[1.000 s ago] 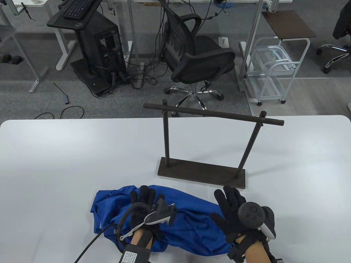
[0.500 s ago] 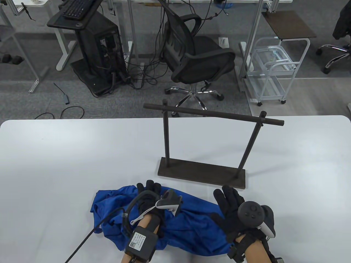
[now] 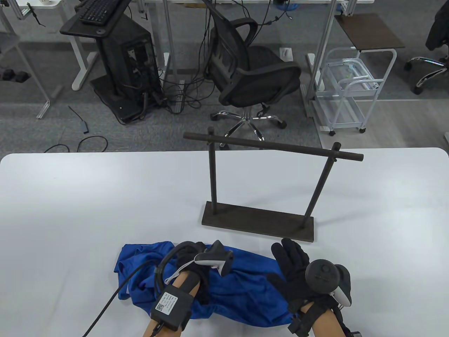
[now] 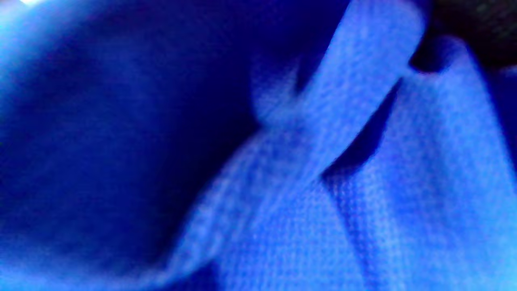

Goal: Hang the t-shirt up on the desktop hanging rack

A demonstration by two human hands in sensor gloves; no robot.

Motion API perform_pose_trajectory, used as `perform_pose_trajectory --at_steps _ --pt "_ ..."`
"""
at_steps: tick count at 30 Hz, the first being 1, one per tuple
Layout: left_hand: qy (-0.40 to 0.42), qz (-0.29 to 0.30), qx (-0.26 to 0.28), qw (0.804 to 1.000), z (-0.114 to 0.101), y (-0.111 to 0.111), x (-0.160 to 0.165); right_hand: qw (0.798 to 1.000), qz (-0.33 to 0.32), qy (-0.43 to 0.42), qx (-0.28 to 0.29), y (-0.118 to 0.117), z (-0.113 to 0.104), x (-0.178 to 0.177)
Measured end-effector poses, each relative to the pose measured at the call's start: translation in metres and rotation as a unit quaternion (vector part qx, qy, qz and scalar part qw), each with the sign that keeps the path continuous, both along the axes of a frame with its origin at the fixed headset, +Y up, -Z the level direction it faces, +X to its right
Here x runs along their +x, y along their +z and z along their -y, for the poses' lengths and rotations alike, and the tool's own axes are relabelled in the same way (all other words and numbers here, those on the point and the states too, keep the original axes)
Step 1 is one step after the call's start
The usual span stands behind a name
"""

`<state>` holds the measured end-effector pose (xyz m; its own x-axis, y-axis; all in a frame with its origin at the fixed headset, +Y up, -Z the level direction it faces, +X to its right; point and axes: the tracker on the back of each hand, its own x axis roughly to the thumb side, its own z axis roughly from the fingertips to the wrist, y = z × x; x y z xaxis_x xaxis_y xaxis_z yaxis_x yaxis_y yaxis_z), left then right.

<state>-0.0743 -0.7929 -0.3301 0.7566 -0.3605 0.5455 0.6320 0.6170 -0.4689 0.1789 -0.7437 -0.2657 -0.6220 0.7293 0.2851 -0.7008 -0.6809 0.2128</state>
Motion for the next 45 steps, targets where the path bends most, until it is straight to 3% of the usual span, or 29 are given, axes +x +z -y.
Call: perform_pose_trajectory --at_steps 4,10,17,22,25,32,37,40,41,42,45 --pt "0.011 0.011 0.04 0.999 -0.006 0.014 0.007 1.0 -0.014 0.012 -0.003 0.002 0.001 -0.006" --pt "0.065 -0.033 0.057 0.996 -0.011 0.038 0.002 0.999 -0.04 0.008 -0.012 0.004 0.002 -0.017" --pt "0.203 -0.059 0.095 0.973 -0.017 0.052 -0.019 0.996 -0.081 -0.019 -0.025 0.008 0.003 -0.032" --pt "0.345 -0.105 0.1 0.927 -0.028 0.051 -0.044 0.989 -0.123 -0.064 -0.046 0.013 0.003 -0.049" --pt "0.434 -0.165 0.074 0.883 -0.036 0.05 -0.057 0.978 -0.175 -0.085 -0.072 0.017 0.0 -0.065" --pt "0.538 -0.161 0.116 0.819 -0.056 0.053 -0.056 0.96 -0.239 -0.048 -0.137 0.025 0.01 -0.1" --pt "0.591 -0.122 0.196 0.773 -0.071 0.06 -0.052 0.95 -0.233 -0.011 -0.208 0.008 0.021 -0.128" --pt "0.584 -0.113 0.263 0.76 -0.077 0.064 -0.059 0.949 -0.204 -0.064 -0.231 -0.007 0.017 -0.14" --pt "0.588 -0.12 0.287 0.747 -0.079 0.064 -0.064 0.953 -0.177 -0.08 -0.233 -0.011 0.016 -0.141" --pt "0.599 -0.126 0.299 0.732 -0.08 0.065 -0.068 0.956 -0.151 -0.098 -0.23 -0.013 0.017 -0.141" --pt "0.615 -0.13 0.283 0.724 -0.079 0.066 -0.069 0.96 -0.127 -0.125 -0.215 -0.014 0.022 -0.137"
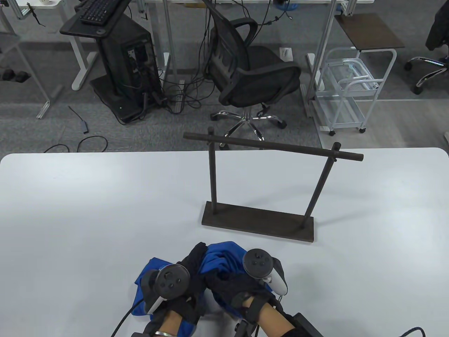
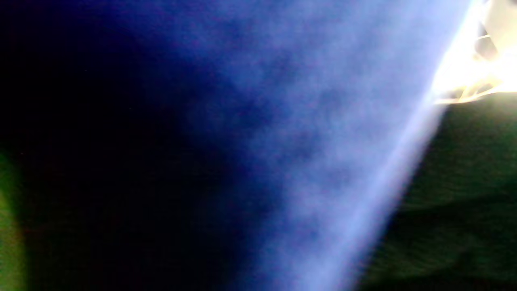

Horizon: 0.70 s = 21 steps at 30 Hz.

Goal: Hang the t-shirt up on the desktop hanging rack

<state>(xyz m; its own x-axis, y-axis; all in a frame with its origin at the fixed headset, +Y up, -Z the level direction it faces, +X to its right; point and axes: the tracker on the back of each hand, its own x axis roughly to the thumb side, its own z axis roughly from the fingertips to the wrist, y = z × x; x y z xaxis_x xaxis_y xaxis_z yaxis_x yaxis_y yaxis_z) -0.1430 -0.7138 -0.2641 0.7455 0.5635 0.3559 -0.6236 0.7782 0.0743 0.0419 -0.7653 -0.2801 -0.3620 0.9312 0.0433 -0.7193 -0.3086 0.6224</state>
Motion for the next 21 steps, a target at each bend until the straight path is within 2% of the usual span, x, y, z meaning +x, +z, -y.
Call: perform_pose_trajectory --at_steps 4,6,7,8,10,13,17,21 --pt "0.027 0.019 -0.004 0.999 0.002 0.002 0.01 0.994 -0.018 -0.079 -0.075 0.003 0.008 0.007" --pt "0.035 0.055 -0.007 0.998 0.003 0.003 0.015 0.977 -0.02 -0.169 -0.125 0.003 0.012 0.011" --pt "0.032 0.076 -0.016 0.996 0.004 0.004 0.019 0.96 -0.01 -0.236 -0.148 0.001 0.014 0.013" --pt "0.023 0.1 -0.025 0.994 0.005 0.005 0.024 0.935 0.009 -0.315 -0.164 0.0 0.017 0.016" --pt "0.001 0.114 -0.023 0.993 0.005 0.008 0.033 0.907 0.03 -0.378 -0.182 -0.002 0.021 0.02" --pt "-0.044 0.127 -0.002 0.991 0.006 0.012 0.043 0.911 0.04 -0.378 -0.162 -0.003 0.022 0.028" --pt "-0.099 0.146 0.05 0.983 0.005 0.017 0.05 0.907 0.103 -0.39 -0.119 -0.003 0.01 0.042" --pt "-0.102 0.145 0.075 0.981 0.003 0.02 0.048 0.906 0.126 -0.394 -0.09 -0.002 0.001 0.052"
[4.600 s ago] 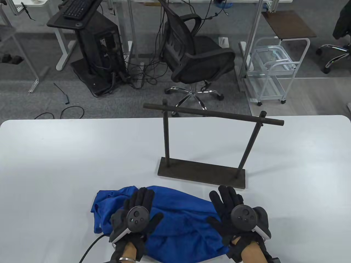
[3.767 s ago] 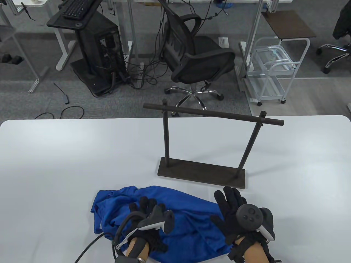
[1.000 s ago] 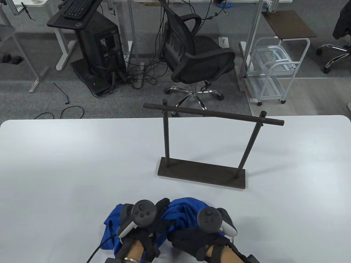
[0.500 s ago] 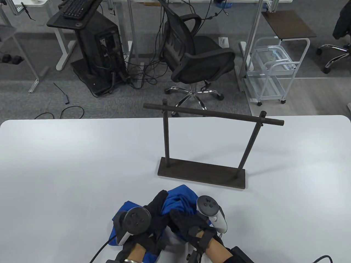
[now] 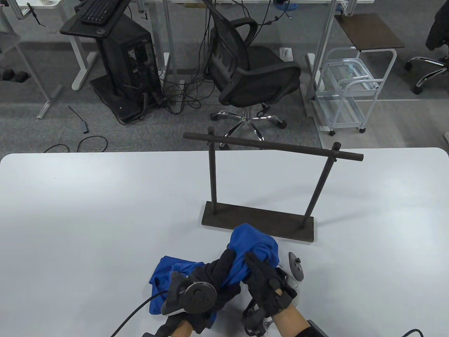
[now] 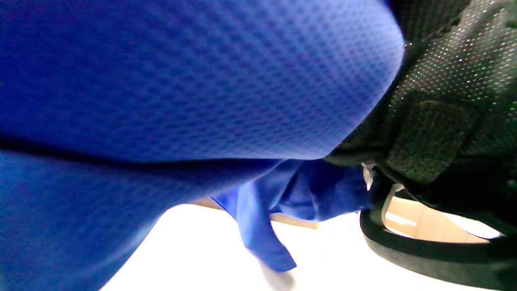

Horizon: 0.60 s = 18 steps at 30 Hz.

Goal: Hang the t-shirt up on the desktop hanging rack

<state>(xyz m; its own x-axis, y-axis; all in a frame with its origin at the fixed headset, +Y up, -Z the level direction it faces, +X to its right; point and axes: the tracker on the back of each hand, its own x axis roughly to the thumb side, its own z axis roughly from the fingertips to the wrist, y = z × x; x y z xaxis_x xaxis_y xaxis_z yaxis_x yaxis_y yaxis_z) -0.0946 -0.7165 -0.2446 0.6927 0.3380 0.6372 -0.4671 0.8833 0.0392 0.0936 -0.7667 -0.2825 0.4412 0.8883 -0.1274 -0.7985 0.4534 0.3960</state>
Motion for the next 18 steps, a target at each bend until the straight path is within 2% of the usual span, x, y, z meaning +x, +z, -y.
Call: perform_pose_trajectory --at_steps 6,9,12,18 --pt "0.018 -0.005 0.01 1.0 -0.004 -0.001 -0.007 0.999 0.015 0.002 0.032 -0.002 -0.012 0.005" --pt "-0.004 -0.015 0.024 1.0 -0.003 -0.004 -0.012 0.998 0.035 0.001 0.053 -0.001 -0.022 0.012" --pt "-0.009 -0.022 0.007 1.0 0.002 -0.007 -0.017 0.995 0.041 0.027 0.087 0.001 -0.032 0.019" --pt "-0.037 -0.046 -0.029 0.998 0.013 -0.015 -0.028 0.992 0.061 0.01 0.113 0.001 -0.048 0.028"
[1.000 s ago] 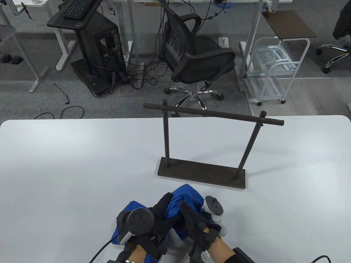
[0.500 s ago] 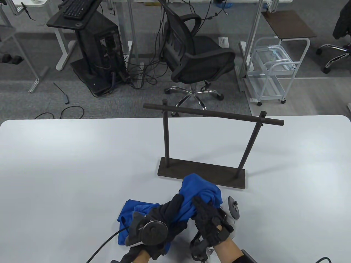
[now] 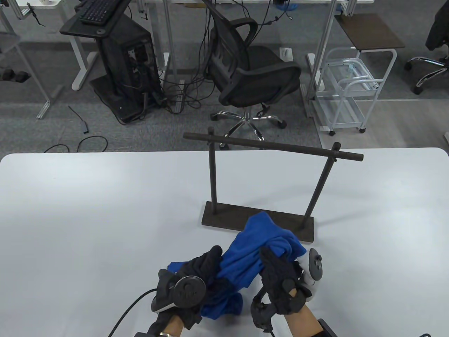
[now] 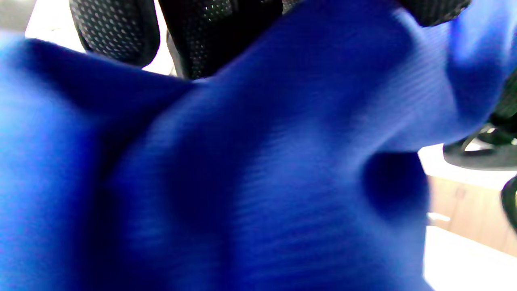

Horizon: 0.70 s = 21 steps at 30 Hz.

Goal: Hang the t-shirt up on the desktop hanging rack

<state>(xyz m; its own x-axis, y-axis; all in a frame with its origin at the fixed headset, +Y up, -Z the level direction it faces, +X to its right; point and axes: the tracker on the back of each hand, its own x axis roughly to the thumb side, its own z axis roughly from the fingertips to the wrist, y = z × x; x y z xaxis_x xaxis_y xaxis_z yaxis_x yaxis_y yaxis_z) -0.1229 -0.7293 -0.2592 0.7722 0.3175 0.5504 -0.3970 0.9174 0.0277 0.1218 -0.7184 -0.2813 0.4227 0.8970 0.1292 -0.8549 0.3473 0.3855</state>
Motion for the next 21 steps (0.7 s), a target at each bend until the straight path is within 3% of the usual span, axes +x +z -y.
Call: perform_pose_trajectory --at_steps 12,16,21 --pt "-0.066 -0.055 -0.041 0.995 0.02 -0.015 -0.025 0.999 -0.009 -0.035 0.036 -0.002 -0.026 0.014" --pt "-0.069 -0.065 -0.043 0.995 0.021 -0.016 -0.029 0.998 -0.009 -0.017 0.068 -0.003 -0.052 0.018" --pt "-0.07 -0.068 -0.04 0.994 0.02 -0.017 -0.03 0.994 0.011 0.044 0.101 -0.007 -0.101 0.026"
